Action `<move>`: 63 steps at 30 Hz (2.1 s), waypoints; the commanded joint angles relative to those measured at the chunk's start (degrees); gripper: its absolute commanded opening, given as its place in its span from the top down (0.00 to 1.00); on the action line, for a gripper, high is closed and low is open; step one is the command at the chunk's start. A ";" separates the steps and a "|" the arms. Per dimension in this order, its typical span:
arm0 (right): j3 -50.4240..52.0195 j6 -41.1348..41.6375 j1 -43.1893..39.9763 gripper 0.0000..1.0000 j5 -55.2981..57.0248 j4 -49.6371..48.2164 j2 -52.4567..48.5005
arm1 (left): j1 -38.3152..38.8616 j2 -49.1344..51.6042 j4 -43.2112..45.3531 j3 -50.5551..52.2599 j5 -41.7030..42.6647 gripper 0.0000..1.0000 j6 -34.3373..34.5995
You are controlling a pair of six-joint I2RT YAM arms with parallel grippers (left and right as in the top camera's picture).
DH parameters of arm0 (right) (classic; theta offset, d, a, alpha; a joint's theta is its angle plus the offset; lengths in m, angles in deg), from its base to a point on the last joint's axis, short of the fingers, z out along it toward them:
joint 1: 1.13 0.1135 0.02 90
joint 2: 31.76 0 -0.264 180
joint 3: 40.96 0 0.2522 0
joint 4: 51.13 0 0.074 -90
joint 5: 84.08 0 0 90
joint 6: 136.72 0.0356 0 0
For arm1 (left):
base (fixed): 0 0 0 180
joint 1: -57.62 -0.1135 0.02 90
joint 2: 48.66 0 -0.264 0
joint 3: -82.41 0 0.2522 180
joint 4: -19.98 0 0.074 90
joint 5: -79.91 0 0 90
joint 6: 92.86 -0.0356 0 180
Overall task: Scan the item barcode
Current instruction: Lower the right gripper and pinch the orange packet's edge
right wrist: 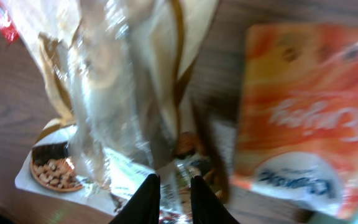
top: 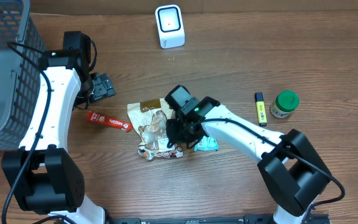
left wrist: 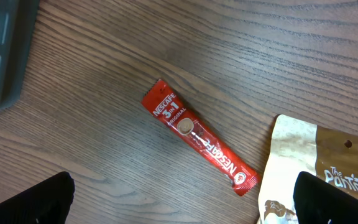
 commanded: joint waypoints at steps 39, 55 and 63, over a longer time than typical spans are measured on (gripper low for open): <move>-4.37 -1.01 -2.08 0.69 21.62 9.81 2.10 | 0.42 -0.02 0.00 -0.81 -0.55 0.00 0.37; -4.35 -1.09 -2.08 0.71 16.98 7.85 1.77 | 0.42 -0.02 0.00 -0.81 -0.55 0.00 0.37; -4.35 -1.33 -2.10 0.71 17.84 6.58 1.77 | 0.42 -0.02 -0.02 -0.81 -0.55 0.00 0.37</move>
